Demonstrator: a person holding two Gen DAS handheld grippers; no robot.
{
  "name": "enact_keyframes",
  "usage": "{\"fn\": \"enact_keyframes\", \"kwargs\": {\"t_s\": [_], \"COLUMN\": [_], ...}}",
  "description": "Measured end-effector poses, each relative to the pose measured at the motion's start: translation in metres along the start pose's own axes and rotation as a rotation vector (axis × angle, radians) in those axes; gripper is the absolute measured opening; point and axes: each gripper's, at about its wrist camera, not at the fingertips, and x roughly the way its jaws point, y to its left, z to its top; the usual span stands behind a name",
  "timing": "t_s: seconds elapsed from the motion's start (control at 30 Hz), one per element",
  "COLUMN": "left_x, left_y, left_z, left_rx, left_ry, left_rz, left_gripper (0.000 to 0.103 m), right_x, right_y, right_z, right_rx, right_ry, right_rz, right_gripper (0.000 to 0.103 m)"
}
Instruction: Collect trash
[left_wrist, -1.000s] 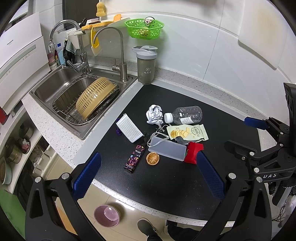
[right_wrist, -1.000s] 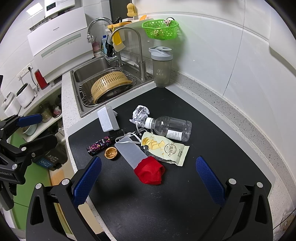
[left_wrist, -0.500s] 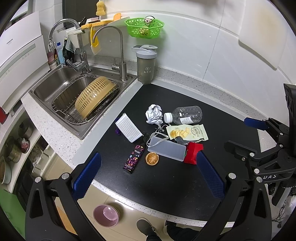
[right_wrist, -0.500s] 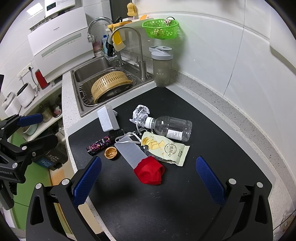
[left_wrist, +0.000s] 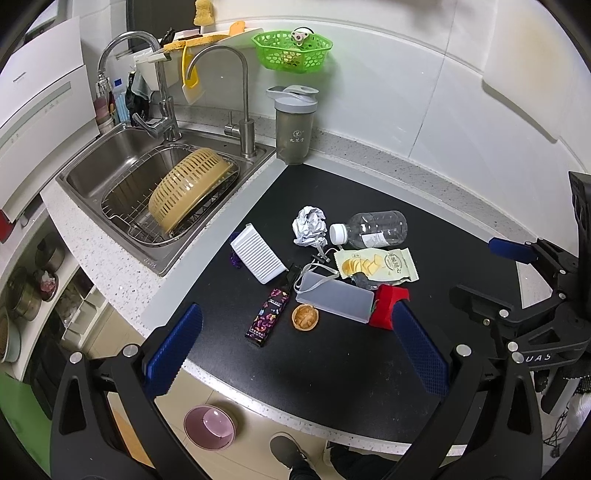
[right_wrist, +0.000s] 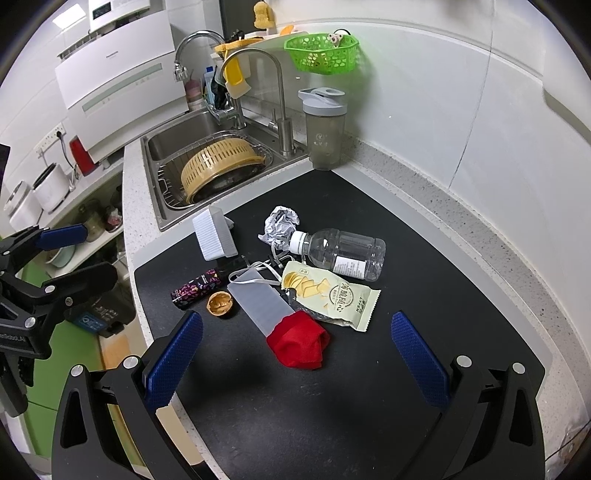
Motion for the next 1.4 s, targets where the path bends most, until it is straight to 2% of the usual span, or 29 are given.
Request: {"fn": "enact_keyframes", "kwargs": {"t_s": [0.33,0.57,1.0,1.17,1.23,1.27,1.3,1.33,1.37,1.4], "left_x": [0.025,0.061,0.165,0.194,0.202,0.205,0.208,0.211,0.212,0.212], "left_y": [0.002,0.008,0.045,0.057,0.058,0.058,0.058,0.058,0.058,0.058], "left_z": [0.009,0.022,0.037,0.036,0.036,0.036,0.037,0.037,0.037,0.038], "left_rx": [-0.012,-0.026,-0.229,-0.295,-0.312,-0.312,-0.315,-0.32,-0.32,-0.319], "left_ry": [0.021,0.038,0.175,0.211,0.224,0.232,0.239,0.246,0.247,0.243], "left_rz": [-0.011,0.024,0.023,0.027,0.013,0.016,0.014,0.007,0.005,0.004], "left_gripper": [0.1,0.1,0.1,0.099,0.085,0.071,0.061,0.056,0.045,0.042], "right_x": [0.015,0.031,0.058,0.065,0.067,0.068,0.07,0.07,0.071,0.071], "right_y": [-0.008,-0.021,-0.047,-0.056,-0.059,-0.06,-0.063,-0.064,-0.064,-0.065], "right_z": [0.007,0.012,0.011,0.009,0.007,0.007,0.006,0.006,0.006,0.006], "right_rx": [0.019,0.04,0.059,0.065,0.067,0.069,0.072,0.073,0.075,0.076], "right_ry": [0.033,0.065,0.136,0.158,0.166,0.169,0.174,0.177,0.178,0.179], "right_rz": [0.023,0.021,0.026,0.026,0.025,0.025,0.024,0.024,0.024,0.024], "right_gripper": [0.098,0.098,0.098,0.098,0.098,0.098,0.098,0.098,0.098,0.098]}}
